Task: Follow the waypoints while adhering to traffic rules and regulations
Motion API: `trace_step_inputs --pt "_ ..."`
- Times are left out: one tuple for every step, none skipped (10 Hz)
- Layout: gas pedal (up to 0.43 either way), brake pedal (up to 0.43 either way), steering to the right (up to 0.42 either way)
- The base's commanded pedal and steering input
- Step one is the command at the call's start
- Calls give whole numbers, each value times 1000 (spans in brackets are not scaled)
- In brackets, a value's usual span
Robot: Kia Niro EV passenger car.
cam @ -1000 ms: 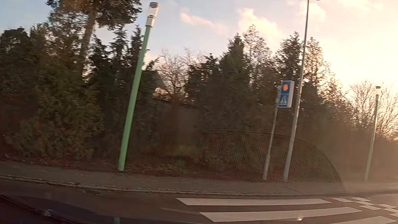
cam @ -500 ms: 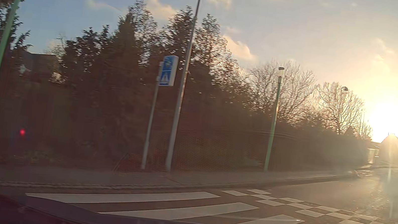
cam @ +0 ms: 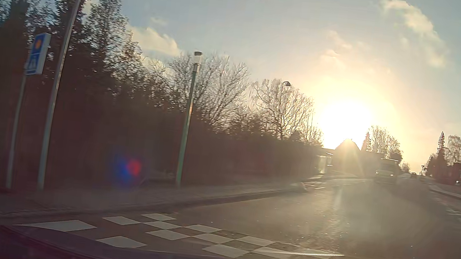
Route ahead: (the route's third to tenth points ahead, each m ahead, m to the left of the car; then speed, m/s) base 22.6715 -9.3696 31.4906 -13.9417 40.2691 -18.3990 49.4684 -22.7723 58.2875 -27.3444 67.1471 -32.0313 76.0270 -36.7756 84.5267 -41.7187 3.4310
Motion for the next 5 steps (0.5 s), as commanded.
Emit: trace_step_inputs --pt "287 0 745" --pt "331 0 695" --pt "331 0 642" --pt "339 0 583" --pt "350 0 526"
